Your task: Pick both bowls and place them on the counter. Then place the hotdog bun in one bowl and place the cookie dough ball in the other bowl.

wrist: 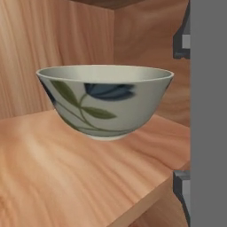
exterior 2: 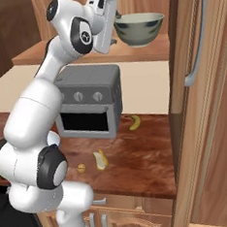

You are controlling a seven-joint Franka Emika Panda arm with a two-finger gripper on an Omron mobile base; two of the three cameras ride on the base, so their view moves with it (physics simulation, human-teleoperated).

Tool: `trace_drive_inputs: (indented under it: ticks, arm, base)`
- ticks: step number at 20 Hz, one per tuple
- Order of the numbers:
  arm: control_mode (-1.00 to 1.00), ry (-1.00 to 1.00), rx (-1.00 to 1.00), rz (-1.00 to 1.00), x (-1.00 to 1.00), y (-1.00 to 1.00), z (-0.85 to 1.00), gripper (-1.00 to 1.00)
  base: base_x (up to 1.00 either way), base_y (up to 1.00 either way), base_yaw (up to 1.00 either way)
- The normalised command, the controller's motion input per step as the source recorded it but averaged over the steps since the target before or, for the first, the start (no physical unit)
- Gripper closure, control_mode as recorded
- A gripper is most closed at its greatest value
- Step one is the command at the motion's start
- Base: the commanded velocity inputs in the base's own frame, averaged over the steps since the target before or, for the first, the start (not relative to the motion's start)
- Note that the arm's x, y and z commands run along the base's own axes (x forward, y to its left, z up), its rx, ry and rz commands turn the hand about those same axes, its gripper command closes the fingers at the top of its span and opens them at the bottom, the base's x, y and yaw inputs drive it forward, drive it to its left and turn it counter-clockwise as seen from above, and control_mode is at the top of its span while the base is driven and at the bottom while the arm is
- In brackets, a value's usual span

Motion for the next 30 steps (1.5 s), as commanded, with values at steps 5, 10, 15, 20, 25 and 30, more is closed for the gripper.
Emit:
trace_drive_inputs:
  ticks: [5,10,15,20,25,30]
  arm:
    - [-1.0,0.01,0.0,0.0,0.17,-0.16,0.0,-1.0]
    - [-1.0,0.05,0.0,0.0,0.24,-0.1,0.0,-1.0]
    - [-1.0,0.07,0.0,0.0,0.3,-0.05,0.02,-1.0]
    - [-1.0,0.07,0.0,0.0,0.27,0.0,0.02,-1.0]
    - [-1.0,0.03,0.0,0.0,0.2,-0.06,0.0,-1.0]
    - [-1.0,0.02,0.0,0.0,0.19,-0.07,0.0,-1.0]
  base:
    - [0.0,0.0,0.0]
    - [0.0,0.0,0.0]
    - [0.0,0.0,0.0]
    - [0.0,0.0,0.0]
    - [0.0,0.0,0.0]
    - [0.0,0.0,0.0]
